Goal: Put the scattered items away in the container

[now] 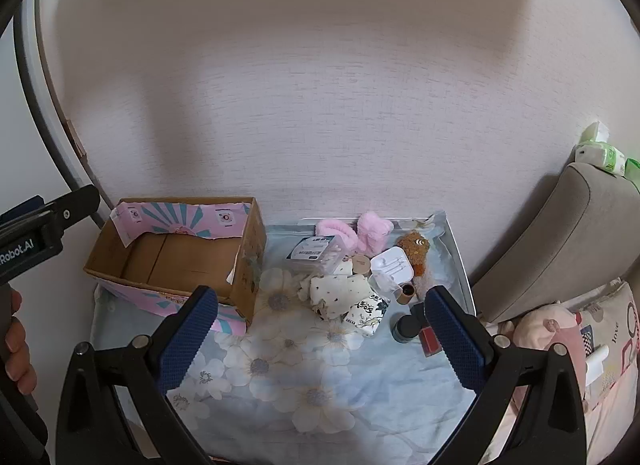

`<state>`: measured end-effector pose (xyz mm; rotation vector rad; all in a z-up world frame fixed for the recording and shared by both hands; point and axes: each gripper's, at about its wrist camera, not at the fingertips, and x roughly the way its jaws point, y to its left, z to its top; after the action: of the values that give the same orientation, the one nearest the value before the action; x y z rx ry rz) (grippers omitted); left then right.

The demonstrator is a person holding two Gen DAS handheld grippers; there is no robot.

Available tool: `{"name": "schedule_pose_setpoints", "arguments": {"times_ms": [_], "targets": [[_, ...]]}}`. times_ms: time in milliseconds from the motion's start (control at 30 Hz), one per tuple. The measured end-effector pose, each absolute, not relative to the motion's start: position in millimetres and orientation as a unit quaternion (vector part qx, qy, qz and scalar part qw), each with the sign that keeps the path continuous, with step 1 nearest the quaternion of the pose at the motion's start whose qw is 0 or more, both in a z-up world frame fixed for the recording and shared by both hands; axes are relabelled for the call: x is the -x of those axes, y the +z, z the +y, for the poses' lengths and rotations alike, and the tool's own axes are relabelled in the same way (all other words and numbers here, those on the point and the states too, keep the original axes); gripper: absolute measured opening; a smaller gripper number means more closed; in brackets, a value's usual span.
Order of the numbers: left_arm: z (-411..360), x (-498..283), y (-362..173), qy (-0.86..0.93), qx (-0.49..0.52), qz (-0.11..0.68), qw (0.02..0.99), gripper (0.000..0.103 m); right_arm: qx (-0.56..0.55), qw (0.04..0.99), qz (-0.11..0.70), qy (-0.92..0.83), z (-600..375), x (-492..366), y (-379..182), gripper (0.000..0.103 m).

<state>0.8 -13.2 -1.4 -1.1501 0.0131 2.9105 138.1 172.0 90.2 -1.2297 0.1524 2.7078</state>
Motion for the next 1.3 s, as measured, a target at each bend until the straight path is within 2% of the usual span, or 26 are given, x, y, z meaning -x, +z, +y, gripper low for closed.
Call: {"name": "schedule_pose_setpoints", "arguments": {"times_ms": [333,1300], "targets": [[-4.9,-10.3,0.8,0.935,0.352,0.017,0.022,0.103,0.409,0.082,0.05,0.908,168.1,-141.4,93.7,0.103],[-3.8,-1.4,-13.9,0.922,0.383,-0.008,0.046,0.103,0.406,0.084,0.053,0.908,176.5,-143.5,92.1,0.103]]}}
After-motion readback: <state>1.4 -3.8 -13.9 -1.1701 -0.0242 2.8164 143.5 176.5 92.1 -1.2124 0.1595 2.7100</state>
